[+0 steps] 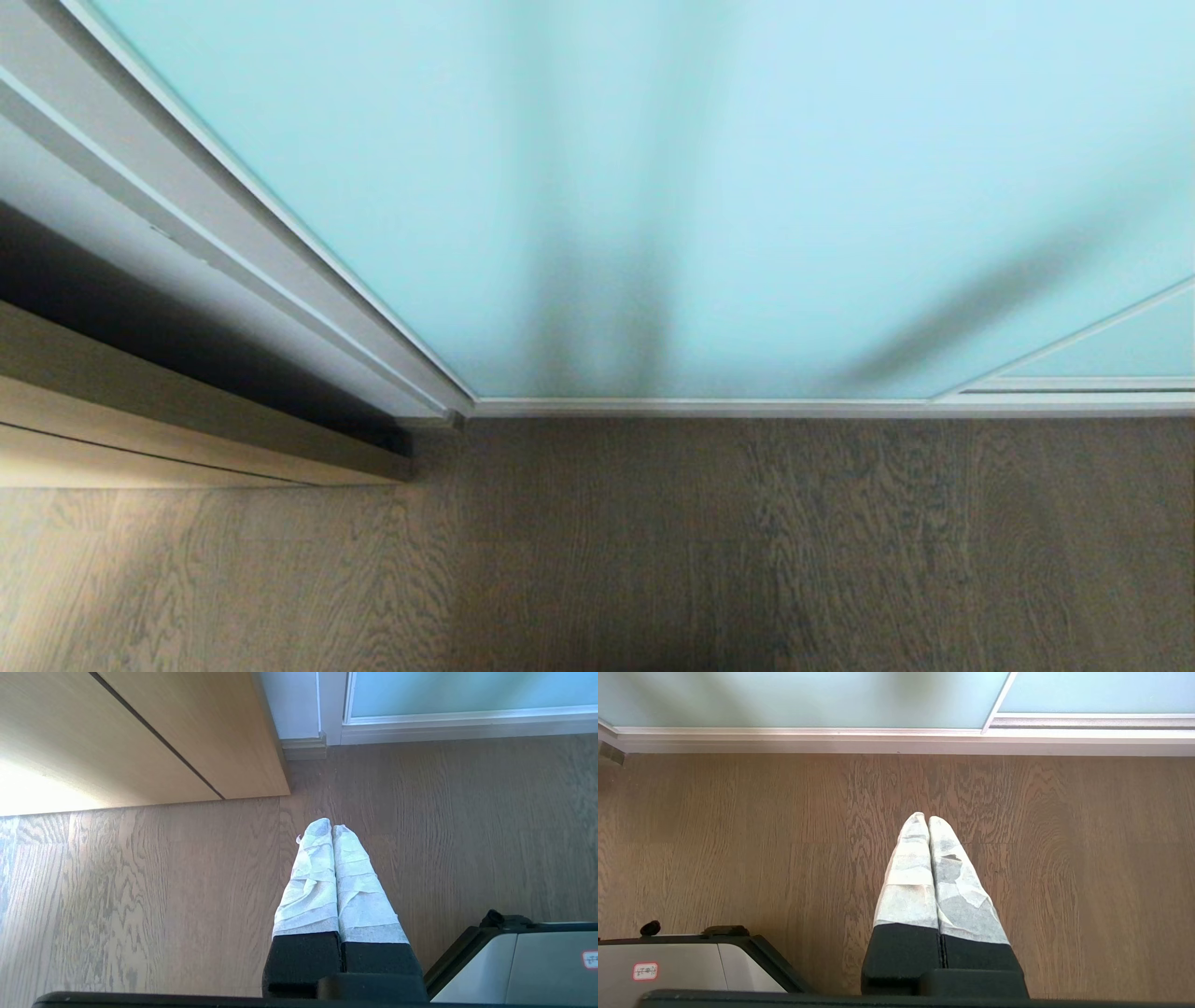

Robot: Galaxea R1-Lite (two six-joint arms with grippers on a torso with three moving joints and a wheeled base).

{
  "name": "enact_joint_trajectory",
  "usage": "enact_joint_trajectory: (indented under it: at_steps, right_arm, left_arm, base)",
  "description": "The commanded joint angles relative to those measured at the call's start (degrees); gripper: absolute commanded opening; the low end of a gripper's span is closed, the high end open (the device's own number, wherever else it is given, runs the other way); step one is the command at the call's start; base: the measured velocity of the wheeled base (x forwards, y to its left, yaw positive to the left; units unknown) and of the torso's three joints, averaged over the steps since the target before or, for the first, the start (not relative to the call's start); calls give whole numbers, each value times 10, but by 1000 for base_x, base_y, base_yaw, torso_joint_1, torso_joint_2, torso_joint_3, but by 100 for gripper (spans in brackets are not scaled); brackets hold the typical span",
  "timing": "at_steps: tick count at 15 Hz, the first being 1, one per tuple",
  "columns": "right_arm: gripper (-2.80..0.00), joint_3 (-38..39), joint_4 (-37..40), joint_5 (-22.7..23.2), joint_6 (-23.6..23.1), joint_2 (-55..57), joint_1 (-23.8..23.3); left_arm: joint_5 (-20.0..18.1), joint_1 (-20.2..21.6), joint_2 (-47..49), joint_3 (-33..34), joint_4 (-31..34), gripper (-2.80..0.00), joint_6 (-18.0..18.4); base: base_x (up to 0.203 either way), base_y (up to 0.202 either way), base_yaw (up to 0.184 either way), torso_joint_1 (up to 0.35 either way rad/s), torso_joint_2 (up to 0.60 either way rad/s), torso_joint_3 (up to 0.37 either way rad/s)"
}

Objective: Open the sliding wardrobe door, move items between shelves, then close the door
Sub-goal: Open the door

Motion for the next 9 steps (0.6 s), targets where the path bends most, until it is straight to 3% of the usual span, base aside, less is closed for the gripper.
enact_joint_trajectory:
  at_steps: [1, 9]
  right_arm:
    - [-280, 0, 0, 0, 0, 0, 0]
    - [-280, 0, 0, 0, 0, 0, 0]
  left_arm:
    - [0, 0, 1, 0, 0, -280, 0]
    - [0, 0, 1, 0, 0, -280, 0]
  base:
    - [0, 0, 0, 0, 0, 0]
    - [0, 0, 0, 0, 0, 0]
